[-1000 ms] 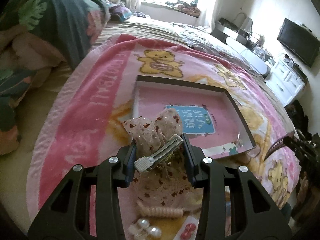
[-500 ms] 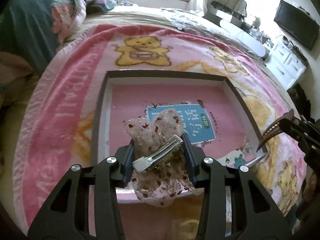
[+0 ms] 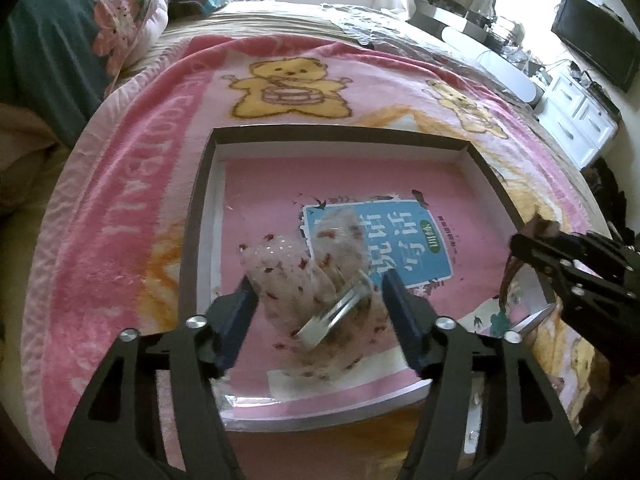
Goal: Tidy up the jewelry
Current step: 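Carry bow clip into the tray and open left tool while right tool releases the comb there, then withdraw both open tools from the tray back over the blanket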
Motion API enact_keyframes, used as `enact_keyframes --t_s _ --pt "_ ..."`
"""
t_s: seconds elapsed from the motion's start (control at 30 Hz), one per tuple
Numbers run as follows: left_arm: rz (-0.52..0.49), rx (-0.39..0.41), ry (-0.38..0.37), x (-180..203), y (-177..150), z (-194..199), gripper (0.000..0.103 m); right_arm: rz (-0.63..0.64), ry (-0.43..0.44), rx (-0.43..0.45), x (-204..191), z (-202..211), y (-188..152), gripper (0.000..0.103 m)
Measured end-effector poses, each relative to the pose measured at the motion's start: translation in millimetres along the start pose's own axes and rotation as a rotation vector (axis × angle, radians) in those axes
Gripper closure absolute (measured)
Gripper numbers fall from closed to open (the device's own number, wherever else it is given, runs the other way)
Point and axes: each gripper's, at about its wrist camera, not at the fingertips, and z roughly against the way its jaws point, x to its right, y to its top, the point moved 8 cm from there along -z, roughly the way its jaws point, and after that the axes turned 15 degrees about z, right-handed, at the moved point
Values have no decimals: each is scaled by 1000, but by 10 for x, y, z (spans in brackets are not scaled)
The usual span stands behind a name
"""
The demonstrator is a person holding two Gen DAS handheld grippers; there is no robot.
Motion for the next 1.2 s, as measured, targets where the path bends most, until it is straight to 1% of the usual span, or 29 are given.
enact_keyframes --t_s 0.1,0.17,0.3,0.37,0.4,0.43,0.47,0.5,0.53,0.63,0.7,0.77,0.83,0.9,1.0,1.1,1.2 --pt "16 12 -8 -50 4 87 43 15 18 -35 -66 -154 8 74" --pt "25 20 -6 -89 4 152 40 31 20 -60 -114 -263 4 74" --pt "39 38 -10 -160 -2 310 36 36 24 -85 -183 -391 3 74" --pt "52 52 -3 -211 6 393 32 38 26 -88 -209 -404 -4 72" --pt "57 59 0 -233 10 429 29 33 33 -83 -223 -393 -10 65" --pt "61 69 3 -256 13 475 27 28 37 -78 -229 -379 -14 60" --pt "63 80 4 -274 14 522 26 19 46 -64 -233 -341 -26 52" --pt "66 87 6 -283 13 553 25 13 48 -56 -230 -309 -37 48" --pt "72 93 8 -304 14 591 23 8 47 -53 -222 -281 -38 46" --pt "93 109 7 -341 -2 691 21 -15 43 -19 -197 -95 -80 32" --pt "100 126 21 -364 -16 764 17 -50 41 14 -157 68 -101 19" --pt "102 146 39 -369 -36 836 13 -94 56 47 -128 248 -130 18" --pt "111 155 39 -357 -65 908 10 -131 70 80 -104 449 -168 16" --pt "114 160 31 -315 -101 983 9 -143 57 109 -73 625 -184 12" --pt "116 175 21 -269 -145 1109 9 -143 34 143 -59 853 -189 8" --pt "112 194 8 -207 -176 1254 9 -138 20 175 -55 1098 -210 7" --pt "106 206 2 -159 -204 1363 9 -143 14 191 -36 1253 -235 6"
